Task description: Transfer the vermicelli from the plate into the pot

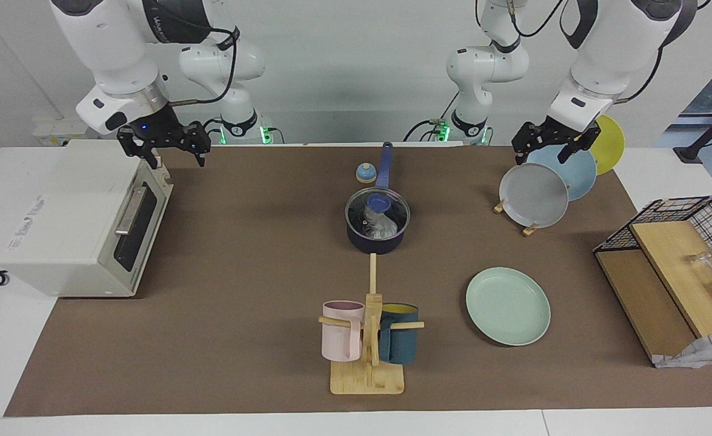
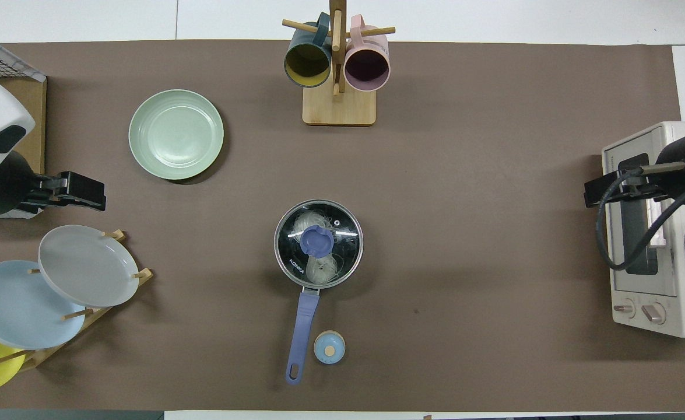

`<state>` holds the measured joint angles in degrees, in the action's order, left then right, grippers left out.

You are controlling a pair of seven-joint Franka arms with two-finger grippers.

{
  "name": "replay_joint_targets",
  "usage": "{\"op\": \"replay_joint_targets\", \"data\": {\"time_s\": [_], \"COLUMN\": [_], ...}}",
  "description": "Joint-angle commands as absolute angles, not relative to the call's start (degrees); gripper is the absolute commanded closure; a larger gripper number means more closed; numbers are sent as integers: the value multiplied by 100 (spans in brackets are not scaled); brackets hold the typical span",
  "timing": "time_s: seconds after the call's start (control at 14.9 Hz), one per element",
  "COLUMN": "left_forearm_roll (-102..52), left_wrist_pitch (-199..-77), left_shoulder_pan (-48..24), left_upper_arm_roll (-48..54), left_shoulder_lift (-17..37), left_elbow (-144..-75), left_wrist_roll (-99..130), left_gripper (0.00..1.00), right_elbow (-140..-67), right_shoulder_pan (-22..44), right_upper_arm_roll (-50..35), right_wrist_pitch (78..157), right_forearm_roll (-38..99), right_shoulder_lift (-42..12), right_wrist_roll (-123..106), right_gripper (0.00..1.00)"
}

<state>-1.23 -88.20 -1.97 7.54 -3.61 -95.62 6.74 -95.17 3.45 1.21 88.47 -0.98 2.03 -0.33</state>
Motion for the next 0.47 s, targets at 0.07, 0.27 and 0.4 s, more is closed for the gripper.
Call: {"op": "replay_joint_targets", "data": {"time_s": [0.07,0.27,0.4], "left_forearm_roll": [-202,-202,-202], "left_wrist_pitch": [-8798,-8789,-8789], "left_shoulder_pan": [-132,-123,-132], "left_upper_arm_roll": [773,773,773], "left_shoulder_lift": [-483,-483,-483], "left_elbow": [-9659,-9659,-9659], "left_wrist_roll": [668,668,668], "left_gripper": [0,0,0], "right_elbow": [-9316,-9404,-9396], "right_shoulder_pan": [211,176,-25], "right_upper_arm_roll": [97,97,18], "right_wrist_pitch": [8648,8640,8657], "right_forearm_roll": [-123,-88,-97], "right_shoulder_lift": [-26,35,35], "right_wrist_roll": [-141,-211,-202], "right_gripper": [0,0,0]}}
